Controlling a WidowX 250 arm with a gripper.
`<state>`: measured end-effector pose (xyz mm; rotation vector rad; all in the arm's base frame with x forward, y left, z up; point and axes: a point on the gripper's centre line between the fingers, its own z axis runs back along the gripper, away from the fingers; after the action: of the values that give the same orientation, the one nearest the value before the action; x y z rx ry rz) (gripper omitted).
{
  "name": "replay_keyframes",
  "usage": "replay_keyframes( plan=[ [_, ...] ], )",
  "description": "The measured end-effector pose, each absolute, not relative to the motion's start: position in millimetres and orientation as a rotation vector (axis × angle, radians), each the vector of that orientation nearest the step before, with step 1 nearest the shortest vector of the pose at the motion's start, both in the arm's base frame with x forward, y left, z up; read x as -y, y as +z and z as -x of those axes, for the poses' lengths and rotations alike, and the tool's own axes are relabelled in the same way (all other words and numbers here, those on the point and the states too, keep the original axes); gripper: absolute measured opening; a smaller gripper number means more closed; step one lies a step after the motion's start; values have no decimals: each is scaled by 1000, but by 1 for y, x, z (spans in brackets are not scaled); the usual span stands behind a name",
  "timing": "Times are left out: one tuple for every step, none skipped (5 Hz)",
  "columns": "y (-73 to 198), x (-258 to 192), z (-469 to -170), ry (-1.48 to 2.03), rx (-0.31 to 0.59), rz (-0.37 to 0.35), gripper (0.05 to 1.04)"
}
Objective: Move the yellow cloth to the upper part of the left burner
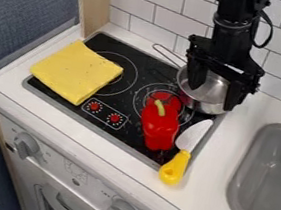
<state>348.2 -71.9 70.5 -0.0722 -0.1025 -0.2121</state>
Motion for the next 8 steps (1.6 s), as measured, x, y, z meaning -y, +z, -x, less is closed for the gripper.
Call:
replay_keyframes(
  plan=[
    [62,73,-347,-208,76,76,1000],
    [68,52,-355,-134,92,111,1000],
    [105,10,-364,-42,208,136,1000],
    [106,-34,-356,-10,229,129,1000],
    [92,-67,-337,-80,189,109,1000],
    [85,-95,-317,-143,198,98,1000],
    [78,-112,-304,-184,205,63,1000],
    [66,-136,-290,-146,218,27,1000]
  ],
)
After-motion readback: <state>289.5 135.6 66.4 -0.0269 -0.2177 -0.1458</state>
